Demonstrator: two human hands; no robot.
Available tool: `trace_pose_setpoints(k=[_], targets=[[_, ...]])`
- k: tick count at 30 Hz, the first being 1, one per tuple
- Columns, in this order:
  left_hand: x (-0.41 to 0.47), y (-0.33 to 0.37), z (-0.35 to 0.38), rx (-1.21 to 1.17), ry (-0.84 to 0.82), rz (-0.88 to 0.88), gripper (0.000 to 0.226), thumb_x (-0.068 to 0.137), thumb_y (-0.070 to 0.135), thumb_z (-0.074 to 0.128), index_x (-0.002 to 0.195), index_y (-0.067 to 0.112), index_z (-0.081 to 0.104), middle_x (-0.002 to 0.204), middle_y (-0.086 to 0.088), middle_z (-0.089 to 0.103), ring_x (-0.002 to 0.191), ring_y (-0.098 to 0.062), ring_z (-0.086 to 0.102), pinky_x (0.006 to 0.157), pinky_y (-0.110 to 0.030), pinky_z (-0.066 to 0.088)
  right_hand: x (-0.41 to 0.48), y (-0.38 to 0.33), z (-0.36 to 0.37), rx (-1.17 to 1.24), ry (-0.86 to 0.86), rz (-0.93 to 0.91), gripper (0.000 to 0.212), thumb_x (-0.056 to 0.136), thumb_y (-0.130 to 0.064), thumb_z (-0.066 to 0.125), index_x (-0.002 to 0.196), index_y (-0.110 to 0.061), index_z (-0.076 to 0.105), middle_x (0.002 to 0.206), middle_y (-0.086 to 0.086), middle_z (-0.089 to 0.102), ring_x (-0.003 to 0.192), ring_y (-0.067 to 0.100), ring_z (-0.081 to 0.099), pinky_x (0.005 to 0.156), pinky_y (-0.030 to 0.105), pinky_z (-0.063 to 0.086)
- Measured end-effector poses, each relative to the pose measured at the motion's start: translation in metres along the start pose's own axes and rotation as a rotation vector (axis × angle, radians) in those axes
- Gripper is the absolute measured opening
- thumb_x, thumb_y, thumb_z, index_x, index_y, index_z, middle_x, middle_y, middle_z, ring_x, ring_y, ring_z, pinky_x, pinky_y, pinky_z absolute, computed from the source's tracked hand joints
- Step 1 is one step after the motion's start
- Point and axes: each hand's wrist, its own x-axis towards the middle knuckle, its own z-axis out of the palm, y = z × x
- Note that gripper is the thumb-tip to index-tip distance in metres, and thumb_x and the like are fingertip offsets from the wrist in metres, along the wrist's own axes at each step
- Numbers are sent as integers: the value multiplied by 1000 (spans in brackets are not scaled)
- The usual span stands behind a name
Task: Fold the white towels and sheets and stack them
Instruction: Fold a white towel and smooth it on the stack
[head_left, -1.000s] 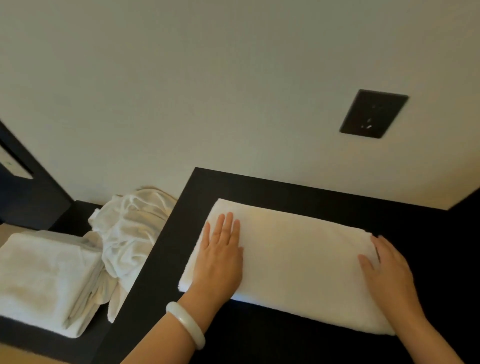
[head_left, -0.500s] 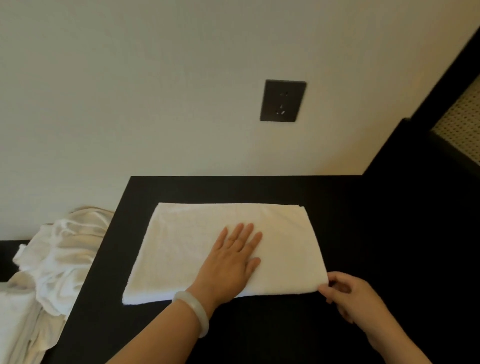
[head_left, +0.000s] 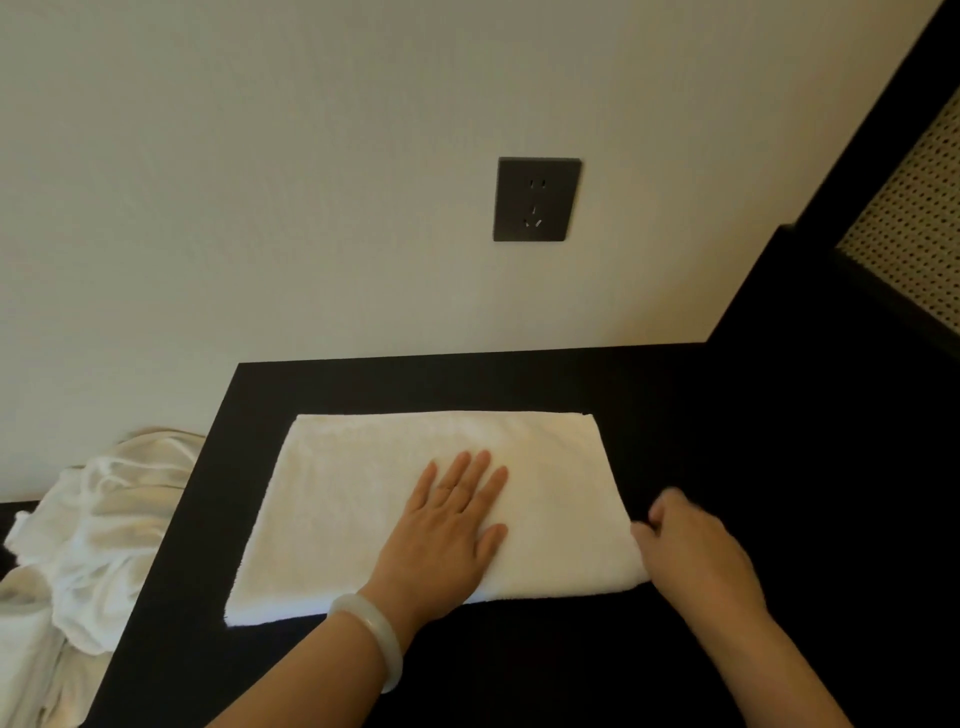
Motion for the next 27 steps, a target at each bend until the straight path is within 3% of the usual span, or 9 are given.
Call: trace_pose_setpoints(k=[2, 5, 8, 10, 13, 15, 18, 22, 27], targets=[[0, 0, 2, 11, 20, -4, 62, 98, 56, -2, 156, 34, -9, 161, 9, -19, 148, -12, -22, 121, -43, -14, -3, -30, 6, 63, 232, -214, 30, 97, -36, 52, 126, -28, 53, 120, -7, 58, 106, 10, 57, 93, 27, 47], [0, 1, 3, -12, 25, 1, 60, 100, 55, 1, 156, 32, 0, 162, 8, -12, 150, -11, -15, 120, -41, -10, 1, -67, 37, 159, 29, -616, 53, 104, -36, 34, 155, -27, 24, 161, -8, 25, 148, 5, 17, 120, 24, 5], [-1, 0, 1, -12, 27, 5, 59, 103, 51, 11, 157, 27, 13, 164, 4, 4, 151, -15, -1, 119, -41, 0, 42, -65, 53, -52, -71, -687, 60, 105, -46, 19, 157, -29, -5, 165, -12, -8, 146, -1, -18, 121, 33, -15], [-1, -1, 2, -36, 20, 12, 61, 101, 54, 4, 157, 31, -2, 163, 7, -12, 149, -10, -17, 121, -42, -11, 65, -62, 49, -129, -31, -559, 62, 104, -51, 15, 157, -27, -7, 165, -9, -9, 148, 4, -16, 121, 39, -16], [1, 0, 2, -74, -30, 2, 62, 98, 57, -1, 154, 35, -15, 160, 12, -25, 144, -6, -30, 119, -40, -20, 72, -84, 44, -184, 130, -396, 66, 100, -52, 8, 158, -20, 7, 166, -1, 8, 153, 16, -3, 121, 51, -11], [8, 2, -5, -122, -50, -22, 61, 101, 55, 8, 156, 34, -4, 164, 10, -12, 148, -8, -19, 118, -37, -18, 60, -107, 45, -67, 172, -508, 70, 96, -51, 1, 157, -20, 14, 165, 0, 15, 152, 16, 0, 120, 47, -12], [25, -8, -16, -98, 63, -82, 56, 103, 48, 15, 156, 29, 16, 165, 7, 6, 152, -13, -1, 119, -36, -12, 45, -123, 55, 71, 29, -700, 58, 102, -45, 8, 157, -25, 11, 165, -5, 9, 148, 5, -9, 116, 34, -17], [8, -64, -11, 14, 12, -319, 62, 98, 59, 2, 154, 36, -13, 159, 10, -23, 149, -15, -19, 119, -47, -16, 65, -90, 70, -103, 23, -717, 58, 104, -48, 14, 157, -31, -1, 165, -10, -5, 148, 4, -15, 119, 33, -16], [-52, -125, -6, -63, 90, -655, 64, 95, 61, -4, 153, 37, -16, 165, 4, -8, 151, -18, -8, 122, -50, -1, 105, -50, 60, -83, 79, -399, 77, 85, -64, -10, 156, -34, -7, 165, -6, -8, 152, 14, -8, 123, 46, -7]])
